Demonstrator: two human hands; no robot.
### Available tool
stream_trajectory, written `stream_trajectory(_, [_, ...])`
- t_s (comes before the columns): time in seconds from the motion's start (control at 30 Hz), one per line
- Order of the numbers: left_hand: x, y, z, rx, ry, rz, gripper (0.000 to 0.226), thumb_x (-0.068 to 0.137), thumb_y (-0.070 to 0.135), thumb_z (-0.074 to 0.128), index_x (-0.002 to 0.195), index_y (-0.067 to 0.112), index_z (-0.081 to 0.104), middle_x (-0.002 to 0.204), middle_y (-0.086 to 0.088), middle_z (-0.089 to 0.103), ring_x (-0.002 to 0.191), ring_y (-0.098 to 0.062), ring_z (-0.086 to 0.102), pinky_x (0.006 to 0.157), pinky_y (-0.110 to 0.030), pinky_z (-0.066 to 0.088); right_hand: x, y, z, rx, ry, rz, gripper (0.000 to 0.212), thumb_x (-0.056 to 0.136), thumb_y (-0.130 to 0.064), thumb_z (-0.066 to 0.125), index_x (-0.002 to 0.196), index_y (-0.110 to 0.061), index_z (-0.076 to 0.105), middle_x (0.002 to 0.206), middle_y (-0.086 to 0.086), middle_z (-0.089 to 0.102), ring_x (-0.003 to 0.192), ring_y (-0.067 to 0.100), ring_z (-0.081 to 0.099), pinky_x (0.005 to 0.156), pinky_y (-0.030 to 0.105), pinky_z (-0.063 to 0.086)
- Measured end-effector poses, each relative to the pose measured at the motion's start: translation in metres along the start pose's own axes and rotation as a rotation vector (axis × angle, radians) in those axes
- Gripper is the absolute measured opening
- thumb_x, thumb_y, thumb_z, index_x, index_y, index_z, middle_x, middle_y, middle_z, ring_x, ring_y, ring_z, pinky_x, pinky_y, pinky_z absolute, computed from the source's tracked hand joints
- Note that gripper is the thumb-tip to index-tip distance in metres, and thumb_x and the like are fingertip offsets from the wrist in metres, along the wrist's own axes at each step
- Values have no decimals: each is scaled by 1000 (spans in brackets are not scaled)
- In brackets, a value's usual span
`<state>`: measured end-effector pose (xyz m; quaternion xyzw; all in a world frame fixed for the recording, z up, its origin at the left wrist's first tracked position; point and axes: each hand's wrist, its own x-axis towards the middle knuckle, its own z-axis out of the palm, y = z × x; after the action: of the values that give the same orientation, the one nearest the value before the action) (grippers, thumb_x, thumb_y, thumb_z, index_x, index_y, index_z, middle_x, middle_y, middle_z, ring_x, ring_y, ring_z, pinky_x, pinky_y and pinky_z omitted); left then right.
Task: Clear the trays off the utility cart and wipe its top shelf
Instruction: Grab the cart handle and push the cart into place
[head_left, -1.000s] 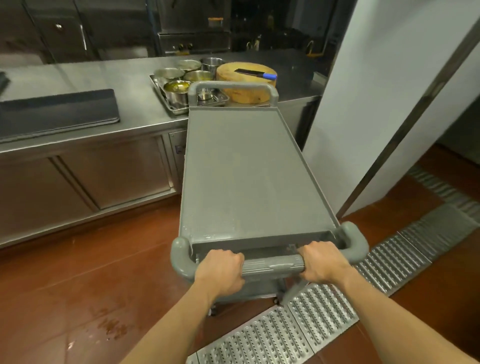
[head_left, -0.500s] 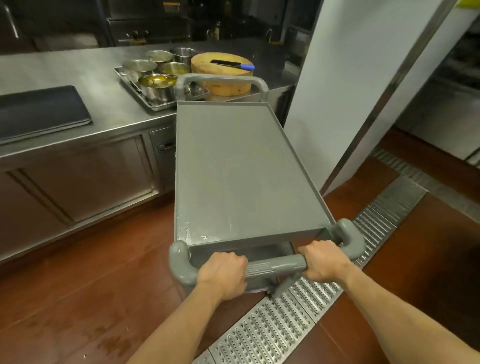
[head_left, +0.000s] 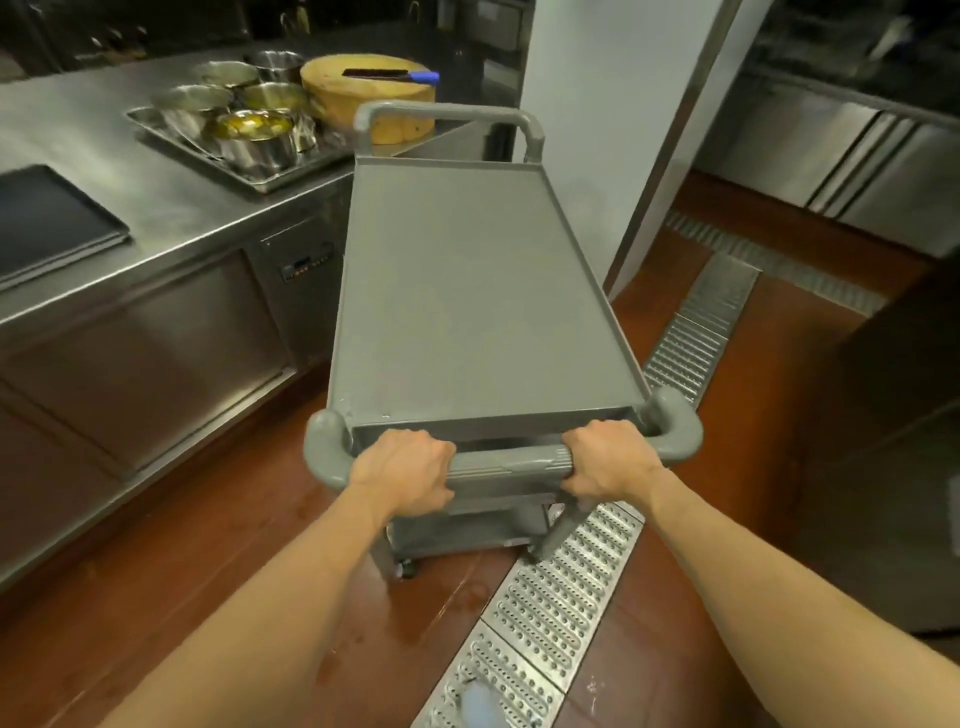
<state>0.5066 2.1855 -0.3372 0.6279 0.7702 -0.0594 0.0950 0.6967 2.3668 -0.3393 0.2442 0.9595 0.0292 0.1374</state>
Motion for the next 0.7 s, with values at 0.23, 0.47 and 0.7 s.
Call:
stream_trajectory(0.23, [-32, -77, 5, 71, 3, 71, 18, 77, 42, 54, 81, 26, 47, 88, -2, 69, 83, -25, 66, 66, -35, 46, -2, -87, -10, 35, 56, 85, 24, 71, -47, 55, 73, -23, 57, 69, -1, 67, 64, 24, 64, 62, 33, 51])
stream_trajectory(0.47, [-42, -165, 9, 27, -15, 138, 22, 73, 47, 54, 87, 29, 56, 85, 6, 68, 79, -16, 64, 75, -37, 55, 21, -165, -27, 11, 87, 160, 31, 76, -49, 54, 82, -19, 60, 78, 4, 70, 72, 28, 66, 61, 32, 39])
stream_trajectory(0.7, [-62, -249, 3, -24, -89, 191, 58, 66, 85, 50, 79, 28, 51, 77, 8, 63, 72, -13, 59, 64, -31, 47, 52, -242, -49, 65, 90, 194, 37, 82, -53, 53, 95, -19, 58, 82, 4, 69, 77, 27, 67, 63, 33, 43])
